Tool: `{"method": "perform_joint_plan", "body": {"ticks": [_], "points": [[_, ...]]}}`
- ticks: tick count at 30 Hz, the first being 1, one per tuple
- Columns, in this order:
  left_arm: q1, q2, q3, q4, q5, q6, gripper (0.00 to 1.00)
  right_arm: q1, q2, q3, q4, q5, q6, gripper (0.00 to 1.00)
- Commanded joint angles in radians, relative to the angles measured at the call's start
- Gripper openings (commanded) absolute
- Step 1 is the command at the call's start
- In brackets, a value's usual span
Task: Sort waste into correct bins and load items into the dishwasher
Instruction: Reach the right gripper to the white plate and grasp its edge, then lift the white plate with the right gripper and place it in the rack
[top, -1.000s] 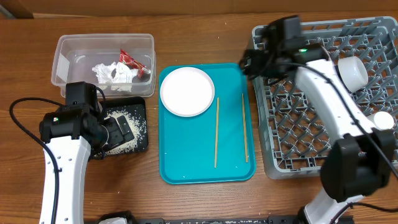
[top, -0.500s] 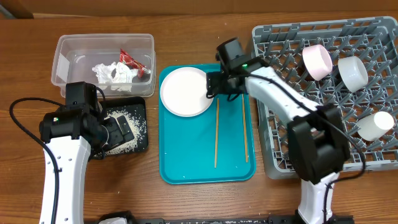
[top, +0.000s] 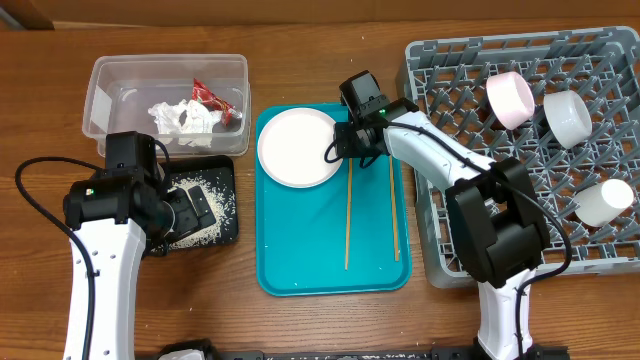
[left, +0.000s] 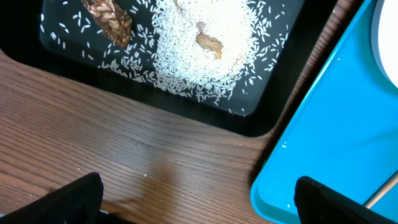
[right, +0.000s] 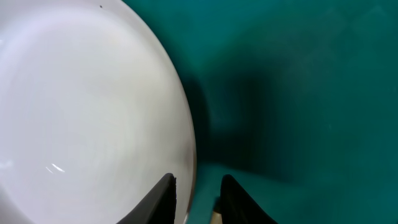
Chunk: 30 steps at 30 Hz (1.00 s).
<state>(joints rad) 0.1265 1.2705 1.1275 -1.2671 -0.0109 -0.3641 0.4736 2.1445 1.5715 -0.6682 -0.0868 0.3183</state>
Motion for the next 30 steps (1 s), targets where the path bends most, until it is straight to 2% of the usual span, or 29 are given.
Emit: {"method": "perform_joint_plan", "body": {"ticks": [1,6,11,19,23,27,30], "points": [[0.006,0.005,0.008,0.001,0.008,-0.010,1.00,0.001,0.015,-0.003,-0.010,0.008,0.001,0.26],[0.006,0.005,0.008,0.001,0.008,-0.010,1.00,0.003,0.018,-0.008,-0.015,0.008,0.001,0.26],[0.006,0.005,0.008,0.001,0.008,-0.010,1.00,0.003,0.020,-0.008,-0.018,0.008,0.001,0.20],[0.006,0.005,0.008,0.001,0.008,-0.010,1.00,0.003,0.026,-0.029,-0.032,0.008,0.001,0.19],[0.006,0.005,0.008,0.001,0.008,-0.010,1.00,0.003,0.026,-0.034,-0.029,0.008,0.001,0.14],[0.006,0.005,0.008,0.001,0.008,-0.010,1.00,0.003,0.025,-0.033,-0.014,0.008,0.001,0.04],[0.006,0.005,0.008,0.001,0.008,-0.010,1.00,0.000,0.025,-0.023,-0.018,0.008,0.001,0.04]]}}
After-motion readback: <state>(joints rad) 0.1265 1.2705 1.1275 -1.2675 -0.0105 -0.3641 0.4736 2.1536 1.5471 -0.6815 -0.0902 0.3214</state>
